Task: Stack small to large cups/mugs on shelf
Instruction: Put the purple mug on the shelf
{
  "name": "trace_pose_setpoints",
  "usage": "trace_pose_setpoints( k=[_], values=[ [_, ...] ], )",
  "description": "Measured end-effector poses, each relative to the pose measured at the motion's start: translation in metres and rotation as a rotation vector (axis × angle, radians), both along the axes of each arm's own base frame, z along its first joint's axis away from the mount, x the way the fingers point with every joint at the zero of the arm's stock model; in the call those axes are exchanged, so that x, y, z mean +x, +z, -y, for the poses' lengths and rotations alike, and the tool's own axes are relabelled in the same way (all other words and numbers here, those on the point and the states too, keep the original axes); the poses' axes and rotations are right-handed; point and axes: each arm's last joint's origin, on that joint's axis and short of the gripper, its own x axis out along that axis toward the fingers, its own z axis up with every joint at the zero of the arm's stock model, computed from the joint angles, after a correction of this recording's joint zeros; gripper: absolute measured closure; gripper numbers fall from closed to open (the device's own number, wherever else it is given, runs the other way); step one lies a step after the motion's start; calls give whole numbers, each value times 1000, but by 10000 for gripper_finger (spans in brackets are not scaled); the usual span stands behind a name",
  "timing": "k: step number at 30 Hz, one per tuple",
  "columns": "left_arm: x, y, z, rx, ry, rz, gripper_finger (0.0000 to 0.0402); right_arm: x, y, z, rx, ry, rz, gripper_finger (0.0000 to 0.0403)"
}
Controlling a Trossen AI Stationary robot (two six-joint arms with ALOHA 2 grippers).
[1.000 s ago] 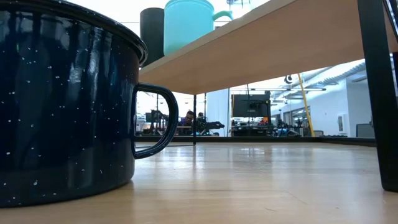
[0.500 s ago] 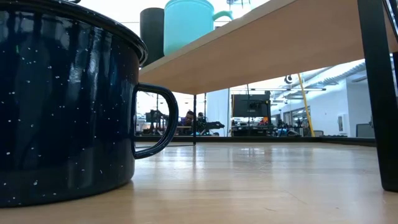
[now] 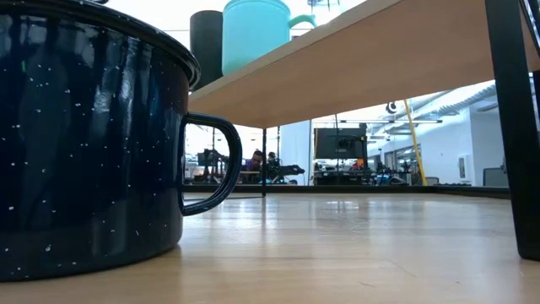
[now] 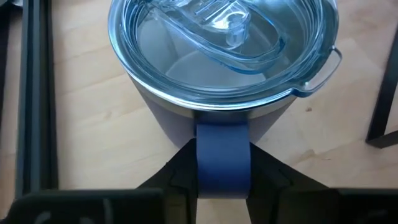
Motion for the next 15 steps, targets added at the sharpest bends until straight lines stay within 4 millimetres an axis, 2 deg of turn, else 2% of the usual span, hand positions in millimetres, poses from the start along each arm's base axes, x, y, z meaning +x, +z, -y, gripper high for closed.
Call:
trace_pose_setpoints(
  k=[4, 15],
  values=[
    [-1, 10, 3, 0, -21, -13, 312, 0, 0, 0, 0, 0, 0, 403],
    [-9, 53, 0, 78, -30, -3, 312, 0, 1, 0, 16, -13, 12, 403]
  ],
)
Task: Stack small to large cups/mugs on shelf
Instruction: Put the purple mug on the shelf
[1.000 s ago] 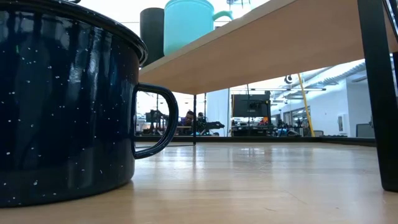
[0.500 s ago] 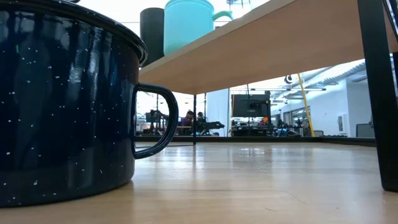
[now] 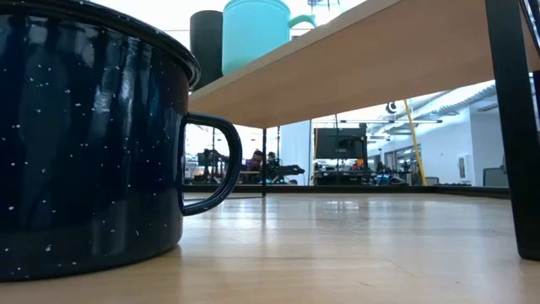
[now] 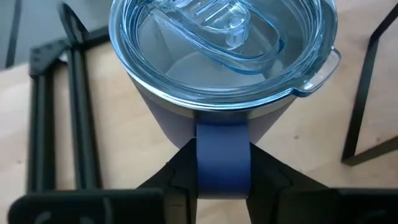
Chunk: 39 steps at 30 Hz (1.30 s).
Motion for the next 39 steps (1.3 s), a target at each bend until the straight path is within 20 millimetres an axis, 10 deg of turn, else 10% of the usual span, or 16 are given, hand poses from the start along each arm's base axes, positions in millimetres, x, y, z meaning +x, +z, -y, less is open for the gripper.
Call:
trace_pose_setpoints(
  k=[20, 39],
  values=[
    [-7, 104, -7, 236, -136, 121, 312, 5, 24, -6, -51, -48, 241, 403],
    [15, 220, 9, 485, -509, 341, 312, 44, 19, -74, -269, -71, 405, 403]
  ],
)
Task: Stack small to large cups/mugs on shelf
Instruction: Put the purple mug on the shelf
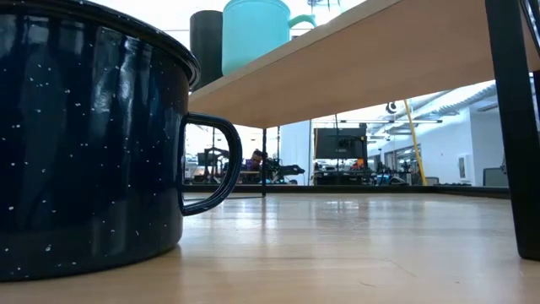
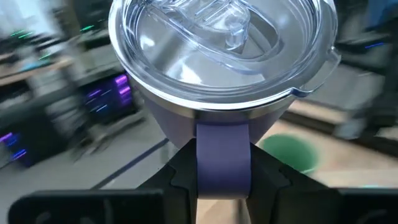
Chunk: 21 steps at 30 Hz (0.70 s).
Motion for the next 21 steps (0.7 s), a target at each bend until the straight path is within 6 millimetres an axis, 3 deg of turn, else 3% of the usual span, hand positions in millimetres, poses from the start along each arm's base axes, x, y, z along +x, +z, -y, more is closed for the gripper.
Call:
trace_pose_setpoints(
  k=[6, 12, 21],
  values=[
    [17, 20, 13, 47, -250, 104, 312, 8, -6, -24, -1, 57, 55, 403],
    [44, 21, 27, 65, -368, 150, 312, 14, -18, -39, -15, 97, 26, 399],
    [100, 5, 50, 79, -383, 197, 312, 20, -23, -55, -132, 96, 83, 305]
  ],
)
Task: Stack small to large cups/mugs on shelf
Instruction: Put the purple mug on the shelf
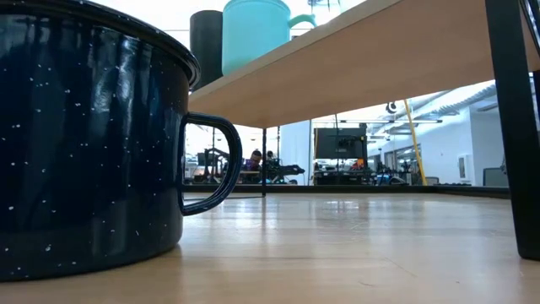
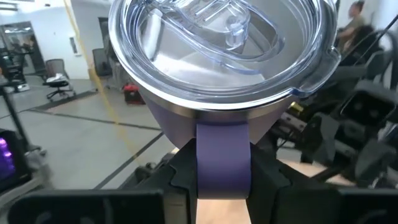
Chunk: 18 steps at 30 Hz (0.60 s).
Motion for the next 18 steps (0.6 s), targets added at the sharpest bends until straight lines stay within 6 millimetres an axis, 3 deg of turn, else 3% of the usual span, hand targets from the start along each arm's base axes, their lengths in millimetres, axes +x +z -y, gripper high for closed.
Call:
trace_pose_setpoints(
  k=[8, 18],
  values=[
    [38, -10, 7, -28, 5, 109, 312, 11, -11, -5, -217, -209, -8, 227],
    [73, -33, -3, -46, 66, 119, 312, 20, -14, 4, -399, -322, -42, 236]
  ],
)
